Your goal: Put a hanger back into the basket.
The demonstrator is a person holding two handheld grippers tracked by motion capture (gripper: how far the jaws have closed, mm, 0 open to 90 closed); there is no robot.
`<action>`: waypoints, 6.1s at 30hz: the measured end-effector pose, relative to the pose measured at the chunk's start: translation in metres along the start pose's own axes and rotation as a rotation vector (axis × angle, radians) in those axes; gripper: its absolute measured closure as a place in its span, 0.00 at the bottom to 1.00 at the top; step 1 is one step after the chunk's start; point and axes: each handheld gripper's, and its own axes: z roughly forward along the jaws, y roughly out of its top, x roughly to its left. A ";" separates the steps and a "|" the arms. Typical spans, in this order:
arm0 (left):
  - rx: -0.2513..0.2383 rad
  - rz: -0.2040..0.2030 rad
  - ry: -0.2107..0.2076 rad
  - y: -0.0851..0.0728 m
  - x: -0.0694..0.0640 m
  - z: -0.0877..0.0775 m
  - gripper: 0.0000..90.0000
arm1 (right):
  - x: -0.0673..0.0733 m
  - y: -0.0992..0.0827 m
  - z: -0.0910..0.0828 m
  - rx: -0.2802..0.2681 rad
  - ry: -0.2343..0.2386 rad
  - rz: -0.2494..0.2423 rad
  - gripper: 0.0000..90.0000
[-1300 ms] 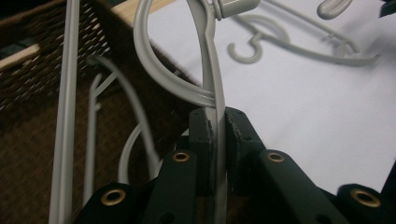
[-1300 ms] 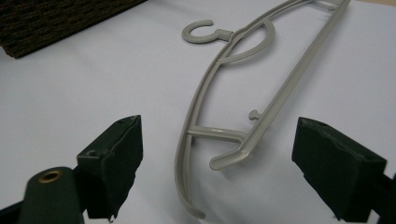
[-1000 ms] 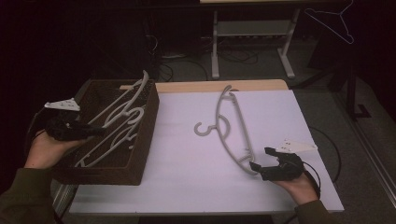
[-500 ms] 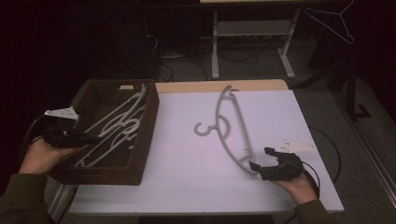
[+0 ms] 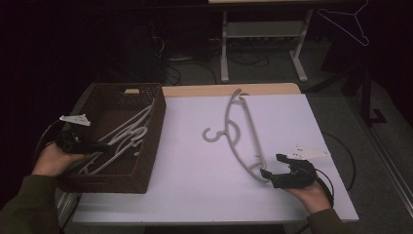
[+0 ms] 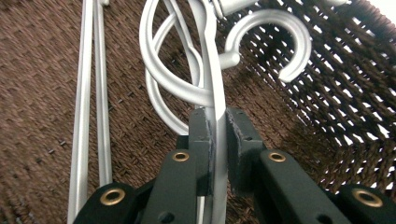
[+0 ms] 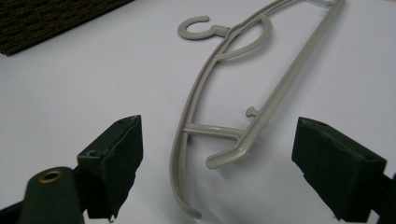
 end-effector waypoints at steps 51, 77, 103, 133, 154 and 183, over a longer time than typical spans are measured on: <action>-0.387 0.040 -0.078 0.096 -0.115 0.018 0.17 | -0.007 0.013 0.002 0.018 -0.063 -0.028 0.45; -0.338 0.039 -0.125 0.084 -0.172 0.132 0.17 | 0.008 -0.003 0.030 0.320 0.093 -0.091 0.99; -0.259 0.029 -0.071 0.074 -0.161 0.158 0.18 | 0.136 0.019 0.112 0.283 0.441 -0.324 0.99; -0.073 0.151 -0.195 0.070 -0.219 0.190 1.00 | -0.068 0.110 0.125 0.181 -0.091 0.006 0.99; 0.036 0.172 -0.155 0.065 -0.210 0.205 1.00 | -0.101 0.115 0.175 0.341 -0.211 -0.070 1.00; -0.025 0.104 -0.079 0.070 -0.194 0.188 1.00 | -0.084 0.067 0.081 0.322 -0.159 -0.086 1.00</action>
